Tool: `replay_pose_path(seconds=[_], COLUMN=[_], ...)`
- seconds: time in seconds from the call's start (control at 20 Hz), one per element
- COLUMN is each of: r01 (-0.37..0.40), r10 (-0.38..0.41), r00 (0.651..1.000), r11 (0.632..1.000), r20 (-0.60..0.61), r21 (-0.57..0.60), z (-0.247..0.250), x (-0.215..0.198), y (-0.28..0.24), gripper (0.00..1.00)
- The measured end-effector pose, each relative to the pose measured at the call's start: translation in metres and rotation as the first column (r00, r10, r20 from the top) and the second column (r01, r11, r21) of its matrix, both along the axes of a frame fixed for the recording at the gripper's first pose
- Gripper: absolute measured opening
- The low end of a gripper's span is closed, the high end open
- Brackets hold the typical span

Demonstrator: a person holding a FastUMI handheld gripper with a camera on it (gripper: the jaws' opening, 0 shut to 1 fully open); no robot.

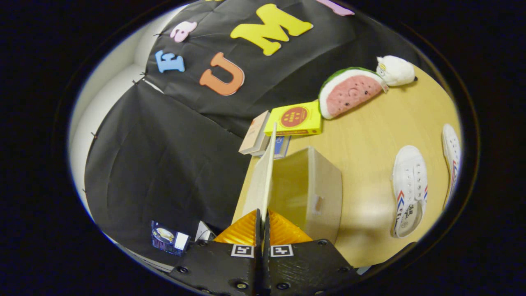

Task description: Open the storage box then place both shoes into the box .Put the left shoe in first, then the right shoe, with the right side of both shoes facing outward in a uniform manner.

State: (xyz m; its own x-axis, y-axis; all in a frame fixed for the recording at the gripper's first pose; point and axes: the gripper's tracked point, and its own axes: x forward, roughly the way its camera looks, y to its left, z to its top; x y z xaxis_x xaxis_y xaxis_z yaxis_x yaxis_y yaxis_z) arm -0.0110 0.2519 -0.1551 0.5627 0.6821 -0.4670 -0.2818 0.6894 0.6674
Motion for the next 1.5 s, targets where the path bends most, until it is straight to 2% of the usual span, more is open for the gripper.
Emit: replay_pose_path(seconds=[0.2, 0.5, 0.7, 0.75, 0.9, 1.05, 1.2, 1.35, 1.5], r01=[-0.106, -0.224, -0.293, -0.304, -0.270, -0.226, -0.132, -0.019, 0.114], r10=[0.108, 0.242, 0.332, 0.355, 0.369, 0.361, 0.331, 0.279, 0.180], r00=[0.990, 0.961, 0.925, 0.911, 0.891, 0.877, 0.840, 0.805, 0.799], r11=[0.994, 0.965, 0.933, 0.921, 0.899, 0.893, 0.893, 0.895, 0.892], r20=[0.086, 0.132, 0.185, 0.208, 0.265, 0.316, 0.429, 0.523, 0.574], r21=[-0.020, -0.133, -0.211, -0.244, -0.345, -0.390, -0.431, -0.446, -0.437], z=[0.051, 0.075, 0.074, 0.073, 0.069, 0.073, 0.090, 0.104, 0.118], x=[-0.010, -0.013, -0.018, -0.019, -0.009, -0.004, 0.007, 0.011, 0.019], y=[0.065, 0.163, 0.222, 0.231, 0.244, 0.245, 0.222, 0.177, 0.109], gripper=[0.00, 0.01, 0.24, 0.40, 0.88, 0.88, 0.88, 0.89, 0.96])
